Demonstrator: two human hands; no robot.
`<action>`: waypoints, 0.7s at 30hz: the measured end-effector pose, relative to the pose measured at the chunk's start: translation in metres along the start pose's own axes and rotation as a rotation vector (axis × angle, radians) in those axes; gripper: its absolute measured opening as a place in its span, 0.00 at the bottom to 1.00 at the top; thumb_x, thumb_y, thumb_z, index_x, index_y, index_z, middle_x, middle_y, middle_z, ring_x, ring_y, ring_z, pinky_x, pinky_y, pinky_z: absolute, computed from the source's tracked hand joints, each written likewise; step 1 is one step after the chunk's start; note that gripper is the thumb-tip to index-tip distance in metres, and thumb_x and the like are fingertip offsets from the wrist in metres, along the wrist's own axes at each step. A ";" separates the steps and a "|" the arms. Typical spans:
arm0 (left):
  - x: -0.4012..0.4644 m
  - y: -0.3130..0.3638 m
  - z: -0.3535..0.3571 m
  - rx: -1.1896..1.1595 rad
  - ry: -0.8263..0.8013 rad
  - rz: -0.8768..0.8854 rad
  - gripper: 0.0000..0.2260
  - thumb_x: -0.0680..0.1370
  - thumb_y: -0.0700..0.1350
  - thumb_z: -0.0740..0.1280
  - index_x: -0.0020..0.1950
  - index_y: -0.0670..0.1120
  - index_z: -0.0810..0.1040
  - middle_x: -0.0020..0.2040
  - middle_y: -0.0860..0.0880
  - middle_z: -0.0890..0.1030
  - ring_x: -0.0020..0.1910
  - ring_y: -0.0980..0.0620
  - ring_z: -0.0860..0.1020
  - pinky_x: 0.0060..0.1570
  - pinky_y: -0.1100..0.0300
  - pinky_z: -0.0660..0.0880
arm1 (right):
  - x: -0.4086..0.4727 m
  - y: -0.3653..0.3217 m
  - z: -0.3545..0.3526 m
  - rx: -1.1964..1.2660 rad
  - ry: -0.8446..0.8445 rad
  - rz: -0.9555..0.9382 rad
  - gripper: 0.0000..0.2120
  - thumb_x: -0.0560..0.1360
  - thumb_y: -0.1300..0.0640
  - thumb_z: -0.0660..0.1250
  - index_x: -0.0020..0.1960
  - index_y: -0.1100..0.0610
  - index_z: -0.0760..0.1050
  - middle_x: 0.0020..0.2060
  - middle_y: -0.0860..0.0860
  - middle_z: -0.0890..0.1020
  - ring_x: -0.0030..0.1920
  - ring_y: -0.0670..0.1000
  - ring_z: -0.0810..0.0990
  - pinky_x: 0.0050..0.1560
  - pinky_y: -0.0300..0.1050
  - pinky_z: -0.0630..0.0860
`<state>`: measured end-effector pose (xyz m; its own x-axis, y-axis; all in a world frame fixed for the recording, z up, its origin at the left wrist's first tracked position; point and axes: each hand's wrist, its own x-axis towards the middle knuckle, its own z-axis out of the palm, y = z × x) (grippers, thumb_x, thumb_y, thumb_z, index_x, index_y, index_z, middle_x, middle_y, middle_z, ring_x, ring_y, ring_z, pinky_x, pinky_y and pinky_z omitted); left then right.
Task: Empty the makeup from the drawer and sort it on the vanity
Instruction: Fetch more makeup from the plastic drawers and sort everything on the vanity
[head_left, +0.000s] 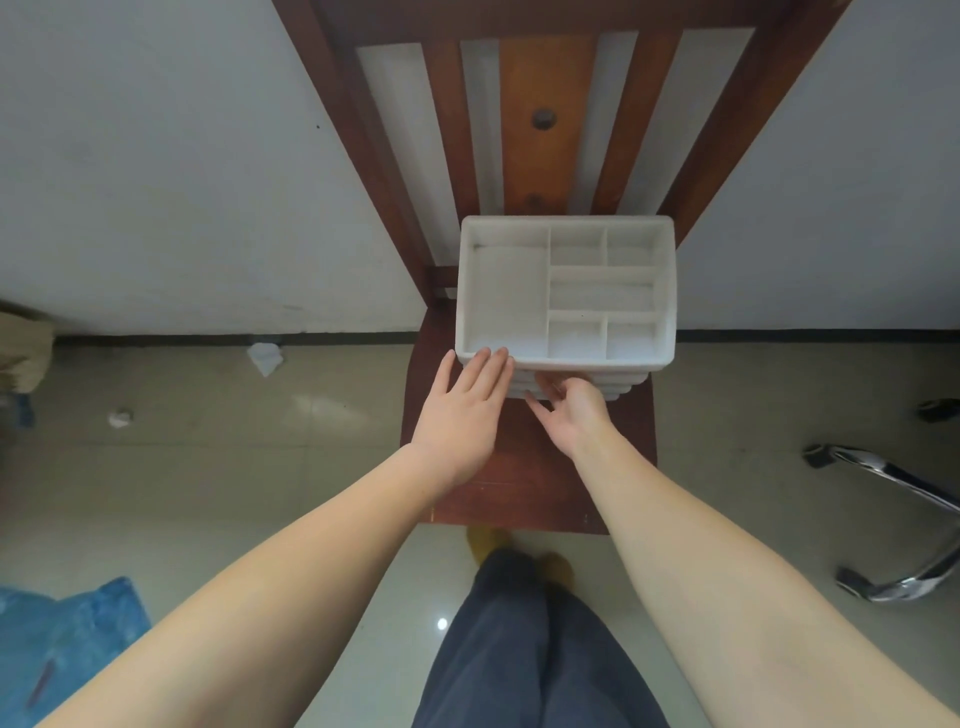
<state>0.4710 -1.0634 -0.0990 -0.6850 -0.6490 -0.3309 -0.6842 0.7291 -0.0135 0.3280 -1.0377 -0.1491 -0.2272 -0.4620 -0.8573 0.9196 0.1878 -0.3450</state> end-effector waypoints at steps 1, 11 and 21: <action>0.000 0.000 0.000 0.002 -0.002 -0.002 0.31 0.77 0.39 0.51 0.77 0.42 0.42 0.78 0.46 0.45 0.77 0.48 0.44 0.72 0.46 0.37 | 0.002 0.002 0.000 -0.004 -0.006 -0.006 0.21 0.77 0.72 0.50 0.66 0.60 0.68 0.47 0.54 0.77 0.47 0.50 0.78 0.59 0.57 0.73; 0.000 0.007 0.002 0.004 -0.021 -0.036 0.32 0.76 0.39 0.52 0.77 0.43 0.40 0.78 0.46 0.43 0.77 0.48 0.42 0.73 0.46 0.39 | -0.030 0.042 -0.044 -0.003 0.015 0.007 0.20 0.76 0.73 0.47 0.52 0.55 0.71 0.49 0.56 0.76 0.52 0.54 0.78 0.57 0.57 0.73; -0.003 0.006 0.007 -0.058 0.077 -0.040 0.33 0.74 0.35 0.55 0.77 0.43 0.46 0.78 0.46 0.48 0.77 0.48 0.46 0.73 0.48 0.40 | -0.063 0.050 -0.074 -0.142 -0.045 0.198 0.17 0.79 0.70 0.50 0.66 0.62 0.64 0.56 0.60 0.77 0.57 0.57 0.77 0.57 0.56 0.74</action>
<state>0.4707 -1.0558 -0.1052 -0.6728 -0.6934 -0.2580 -0.7230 0.6902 0.0302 0.3647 -0.9357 -0.1409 -0.0295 -0.4419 -0.8966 0.8897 0.3973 -0.2251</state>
